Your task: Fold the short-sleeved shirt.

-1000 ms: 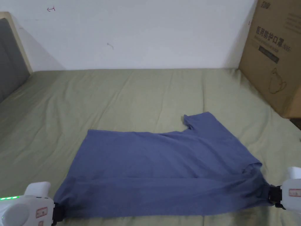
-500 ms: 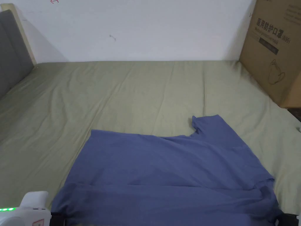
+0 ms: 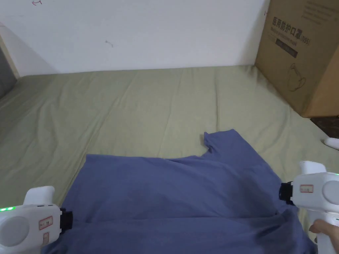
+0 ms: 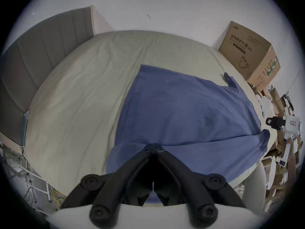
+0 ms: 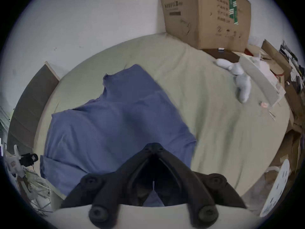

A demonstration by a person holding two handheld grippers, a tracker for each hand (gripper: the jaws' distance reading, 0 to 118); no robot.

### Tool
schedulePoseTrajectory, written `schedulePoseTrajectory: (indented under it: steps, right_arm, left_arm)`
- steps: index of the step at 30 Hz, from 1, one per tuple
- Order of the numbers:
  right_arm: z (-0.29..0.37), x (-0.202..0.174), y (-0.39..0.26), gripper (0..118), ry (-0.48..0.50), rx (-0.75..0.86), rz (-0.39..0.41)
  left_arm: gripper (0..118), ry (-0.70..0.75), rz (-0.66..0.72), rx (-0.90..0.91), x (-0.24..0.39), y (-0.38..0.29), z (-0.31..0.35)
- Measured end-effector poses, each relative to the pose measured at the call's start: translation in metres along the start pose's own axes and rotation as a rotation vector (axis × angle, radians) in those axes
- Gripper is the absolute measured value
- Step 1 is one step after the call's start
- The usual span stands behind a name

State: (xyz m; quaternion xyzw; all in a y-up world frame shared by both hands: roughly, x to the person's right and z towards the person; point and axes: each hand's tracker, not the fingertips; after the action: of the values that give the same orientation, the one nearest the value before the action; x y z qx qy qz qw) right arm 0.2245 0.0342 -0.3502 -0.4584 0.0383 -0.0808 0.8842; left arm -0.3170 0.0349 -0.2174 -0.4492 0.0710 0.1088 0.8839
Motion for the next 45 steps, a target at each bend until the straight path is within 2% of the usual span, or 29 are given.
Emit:
schedulePoseTrajectory:
  steps: [3,5,6,8,9,10,12,13,18,20,21,22,23,24,29,32,33,35,36,42,45]
  right_arm:
    - [-0.024,-0.006,0.021,0,-0.004,-0.023,0.045]
    - [-0.038,-0.006,0.047,0,0.017,-0.009,0.046]
    - [-0.047,-0.008,0.064,13,0.011,0.009,0.055]
    - [-0.068,-0.009,0.099,72,0.000,-0.007,0.081]
    - [-0.084,-0.009,0.114,85,0.000,-0.024,0.092]
    - [-0.099,-0.008,0.128,85,-0.006,-0.040,0.086]
    - [-0.127,-0.006,0.146,85,0.000,-0.078,0.065]
    - [-0.140,-0.006,0.152,85,-0.029,-0.105,0.057]
    - [-0.184,-0.005,0.146,83,-0.040,-0.197,0.127]
    - [-0.184,-0.004,0.143,79,-0.039,-0.185,0.122]
    - [-0.178,-0.006,0.145,65,-0.039,-0.180,0.123]
    - [-0.172,-0.008,0.147,41,-0.062,-0.151,0.183]
    - [-0.168,-0.010,0.146,10,-0.084,-0.132,0.219]
    - [-0.167,-0.008,0.147,0,-0.048,-0.147,0.205]
    - [-0.159,-0.008,0.148,0,-0.042,-0.136,0.163]
    - [-0.150,-0.012,0.150,0,-0.014,-0.117,0.168]
    - [-0.149,-0.013,0.151,0,-0.020,-0.109,0.176]
    - [-0.151,-0.014,0.153,0,-0.019,-0.107,0.179]
    - [-0.151,-0.014,0.153,0,-0.014,-0.108,0.181]
    - [-0.155,-0.013,0.151,0,-0.019,-0.120,0.185]
    - [-0.156,-0.012,0.152,0,-0.013,-0.122,0.173]
  left_arm:
    - [0,-0.002,-0.013,-0.026,-0.003,0.012,-0.021]
    - [0,-0.016,-0.007,-0.039,0.001,0.022,-0.027]
    - [0,-0.018,-0.007,-0.035,0.003,0.030,-0.031]
    - [0,-0.028,0.003,-0.038,0.005,0.044,-0.038]
    - [0,-0.031,0.006,-0.034,0.006,0.048,-0.042]
    - [0,-0.031,0.012,-0.032,0.007,0.053,-0.047]
    - [0,-0.027,0.010,-0.037,0.008,0.060,-0.057]
    - [0,-0.021,0.012,-0.043,0.014,0.059,-0.059]
    - [0,-0.004,0.023,-0.087,0.011,0.060,-0.076]
    - [0,-0.006,0.020,-0.100,0.010,0.058,-0.079]
    - [0,-0.005,0.017,-0.107,0.011,0.057,-0.079]
    - [0,-0.005,0.012,-0.110,0.011,0.056,-0.079]
    - [0,-0.004,0.008,-0.113,0.012,0.056,-0.080]
    - [0,-0.004,0.008,-0.113,0.011,0.056,-0.080]
    - [0,-0.015,0.024,-0.101,0.009,0.064,-0.079]
    - [1,-0.022,0.033,-0.082,0.007,0.082,-0.082]
    - [20,-0.014,0.036,-0.080,-0.003,0.094,-0.094]
    - [77,-0.002,0.037,-0.072,-0.007,0.118,-0.105]
    - [98,0.002,0.035,-0.066,-0.009,0.131,-0.113]
    - [97,0.013,0.061,-0.075,-0.014,0.202,-0.175]
    - [91,0.026,0.066,-0.133,-0.012,0.215,-0.203]
